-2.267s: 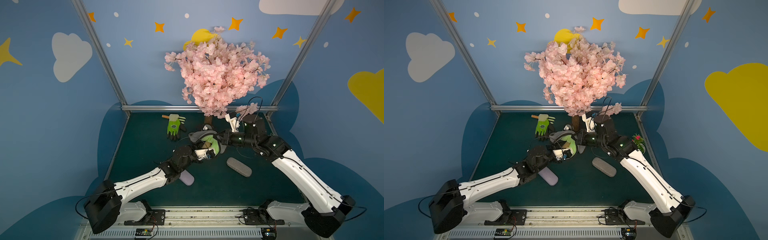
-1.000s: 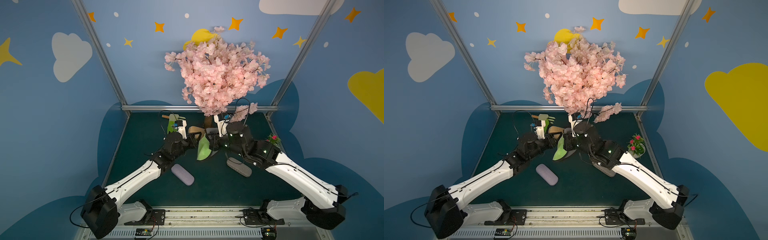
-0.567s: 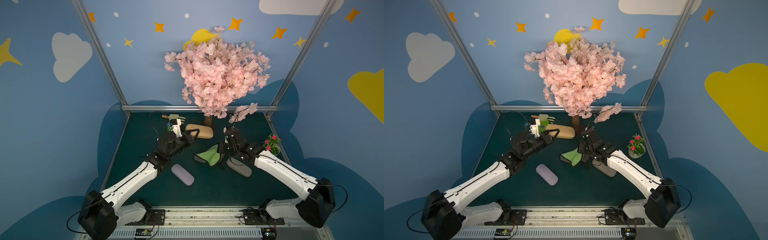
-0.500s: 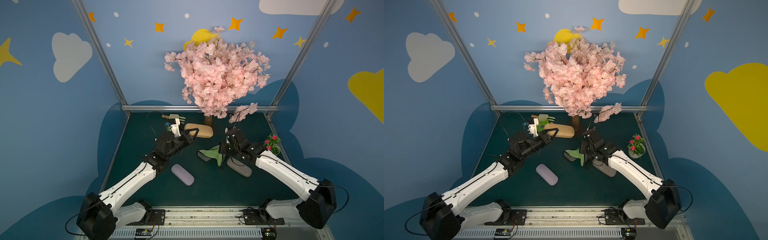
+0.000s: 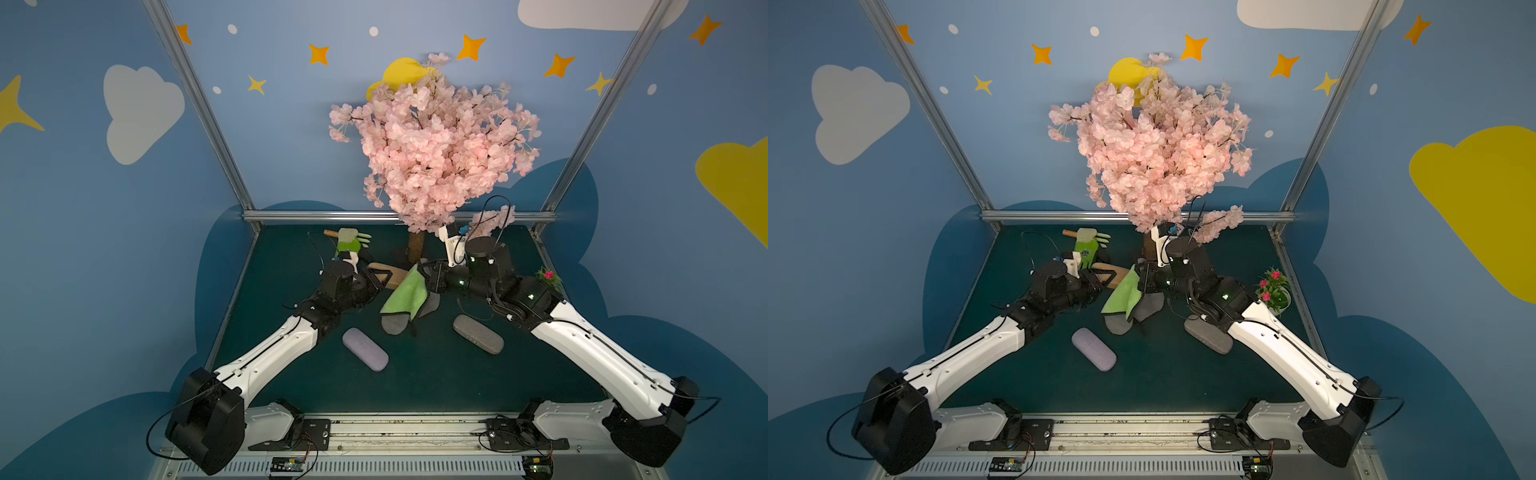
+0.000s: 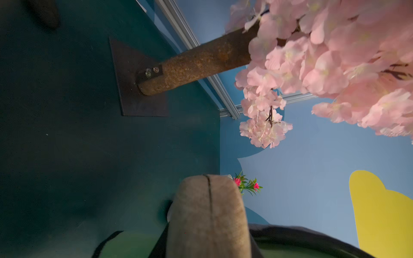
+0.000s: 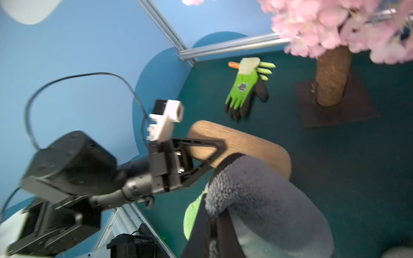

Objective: Wipe the eyeglass case
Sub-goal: Wipe the dirt from the eyeglass case, then place the cleaning item at the center of the board.

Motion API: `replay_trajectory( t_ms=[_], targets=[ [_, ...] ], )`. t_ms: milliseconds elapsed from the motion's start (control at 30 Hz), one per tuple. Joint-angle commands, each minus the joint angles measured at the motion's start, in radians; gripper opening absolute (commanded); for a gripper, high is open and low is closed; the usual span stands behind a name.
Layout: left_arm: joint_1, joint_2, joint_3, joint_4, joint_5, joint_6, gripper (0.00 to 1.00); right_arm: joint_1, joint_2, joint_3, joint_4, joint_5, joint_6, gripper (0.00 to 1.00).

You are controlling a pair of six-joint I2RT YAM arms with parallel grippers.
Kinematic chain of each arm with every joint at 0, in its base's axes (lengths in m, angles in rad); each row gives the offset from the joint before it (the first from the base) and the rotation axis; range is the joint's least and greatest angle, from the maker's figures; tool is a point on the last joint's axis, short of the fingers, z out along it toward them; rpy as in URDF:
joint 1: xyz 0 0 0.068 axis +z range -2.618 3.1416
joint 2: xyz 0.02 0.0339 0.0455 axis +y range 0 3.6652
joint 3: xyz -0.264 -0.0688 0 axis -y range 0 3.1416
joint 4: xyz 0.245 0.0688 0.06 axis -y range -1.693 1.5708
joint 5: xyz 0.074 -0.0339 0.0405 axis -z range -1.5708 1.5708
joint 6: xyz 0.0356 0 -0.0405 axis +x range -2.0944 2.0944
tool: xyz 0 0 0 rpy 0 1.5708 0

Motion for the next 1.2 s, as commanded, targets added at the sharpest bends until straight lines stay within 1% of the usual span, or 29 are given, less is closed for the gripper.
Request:
replay_trajectory(
  t_ms=[0,100,167,200,233,267,300,333,400,433,467,567,667,733,767,833,900,933,1000,1067,1133,1167],
  targets=[
    [0.065,-0.078,0.016,-0.097,-0.012,0.077,0.03,-0.076,0.038,-0.095,-0.076,-0.063,0.065,0.0],
    [0.11,-0.1,0.032,-0.163,-0.017,0.138,0.03,-0.093,0.125,-0.106,-0.12,-0.139,0.041,0.0],
    [0.122,-0.1,0.034,-0.162,-0.006,0.142,0.03,-0.096,0.188,-0.084,-0.163,-0.154,0.023,0.12],
    [0.124,-0.096,0.031,-0.152,0.002,0.139,0.03,-0.103,0.219,-0.055,-0.202,-0.16,0.017,0.27],
    [0.125,-0.092,0.028,-0.139,0.012,0.131,0.03,-0.108,0.251,-0.016,-0.253,-0.157,0.005,0.38],
    [0.124,-0.088,0.024,-0.125,0.021,0.123,0.03,-0.109,0.276,0.021,-0.301,-0.149,-0.015,0.56],
    [0.124,-0.083,0.018,-0.105,0.033,0.107,0.03,-0.109,0.306,0.069,-0.369,-0.134,-0.043,0.84],
    [0.123,-0.078,0.01,-0.081,0.045,0.092,0.03,-0.109,0.337,0.134,-0.444,-0.115,-0.079,0.94],
    [0.123,-0.066,-0.005,-0.024,0.06,0.067,0.03,-0.109,0.388,0.234,-0.558,-0.099,-0.145,0.94],
    [0.123,-0.055,-0.013,0.014,0.095,0.052,0.03,-0.11,0.411,0.279,-0.611,-0.1,-0.168,0.94],
    [0.12,-0.046,-0.023,0.048,0.11,0.04,0.03,-0.108,0.418,0.297,-0.627,-0.105,-0.178,0.94],
    [0.108,-0.002,-0.046,0.179,0.179,0.004,0.03,-0.113,0.393,0.283,-0.599,-0.144,-0.158,0.93],
    [0.115,0.058,-0.075,0.358,0.352,0.03,0.03,-0.14,0.347,0.256,-0.56,-0.182,-0.11,0.88],
    [0.157,0.056,-0.074,0.357,0.461,0.117,0.03,-0.168,0.311,0.226,-0.516,-0.231,-0.081,0.86],
    [0.179,0.042,-0.066,0.33,0.5,0.185,0.03,-0.18,0.294,0.21,-0.49,-0.26,-0.055,0.85],
    [0.199,0.004,-0.039,0.22,0.537,0.363,0.03,-0.206,0.263,0.175,-0.445,-0.305,-0.008,0.84],
    [0.199,-0.034,0.007,0.054,0.57,0.575,0.03,-0.238,0.229,0.126,-0.391,-0.335,0.042,0.83],
    [0.198,-0.045,0.021,0.002,0.588,0.635,0.03,-0.253,0.214,0.1,-0.357,-0.358,0.049,0.83],
    [0.197,-0.067,0.025,-0.034,0.669,0.704,0.03,-0.284,0.186,0.043,-0.281,-0.413,0.066,0.82],
    [0.178,-0.08,0.009,0.005,0.712,0.709,0.03,-0.303,0.177,0.007,-0.229,-0.466,0.09,0.8],
    [0.12,-0.078,-0.004,0.051,0.713,0.735,0.03,-0.307,0.186,0.011,-0.223,-0.502,0.113,0.79],
    [0.074,-0.069,0.001,0.048,0.707,0.786,0.03,-0.307,0.191,0.017,-0.223,-0.522,0.127,0.79]
  ],
)
